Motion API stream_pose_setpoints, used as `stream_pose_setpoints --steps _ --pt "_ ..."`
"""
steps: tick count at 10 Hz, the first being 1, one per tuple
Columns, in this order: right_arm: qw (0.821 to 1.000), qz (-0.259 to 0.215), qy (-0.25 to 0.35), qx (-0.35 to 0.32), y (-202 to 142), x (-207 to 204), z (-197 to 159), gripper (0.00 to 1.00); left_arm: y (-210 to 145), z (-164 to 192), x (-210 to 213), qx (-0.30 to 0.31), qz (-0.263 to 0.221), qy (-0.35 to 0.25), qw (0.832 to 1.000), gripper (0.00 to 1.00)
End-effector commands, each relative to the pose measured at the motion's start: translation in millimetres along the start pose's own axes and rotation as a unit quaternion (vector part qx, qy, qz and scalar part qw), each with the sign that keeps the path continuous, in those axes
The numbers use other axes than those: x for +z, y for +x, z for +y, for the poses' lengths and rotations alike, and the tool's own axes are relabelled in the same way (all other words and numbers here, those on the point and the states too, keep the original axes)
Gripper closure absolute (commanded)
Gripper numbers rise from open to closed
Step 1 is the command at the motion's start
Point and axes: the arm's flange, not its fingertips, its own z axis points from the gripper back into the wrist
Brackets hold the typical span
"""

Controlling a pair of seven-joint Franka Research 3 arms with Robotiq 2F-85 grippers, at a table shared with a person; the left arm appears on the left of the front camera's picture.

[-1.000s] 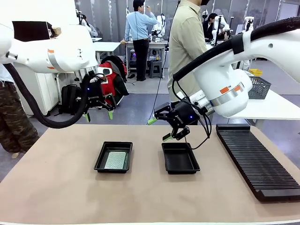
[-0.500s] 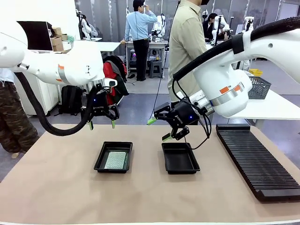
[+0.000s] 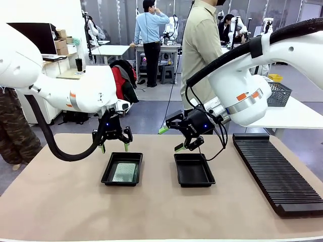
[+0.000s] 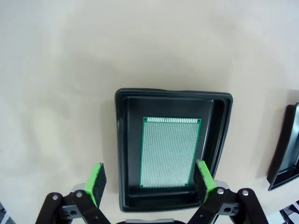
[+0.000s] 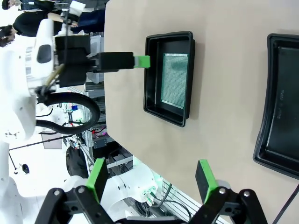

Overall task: Inspect and transfer BCBs to ESD trays.
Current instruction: Pick up the ESD tray and place it on the left side of the table.

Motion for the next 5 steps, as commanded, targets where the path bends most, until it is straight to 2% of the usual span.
stream_pose_setpoints --steps 1,5 --pt "1.000 -0.003 -0.008 -0.004 0.7 0.5 2.2 0.00 -1.4 1.1 -15.8 0.004 -0.018 0.006 1.000 0.00" --pt "1.000 -0.003 -0.008 -0.004 0.7 0.5 2.2 0.00 -2.7 12.4 -39.7 0.000 -0.018 0.011 1.000 0.00"
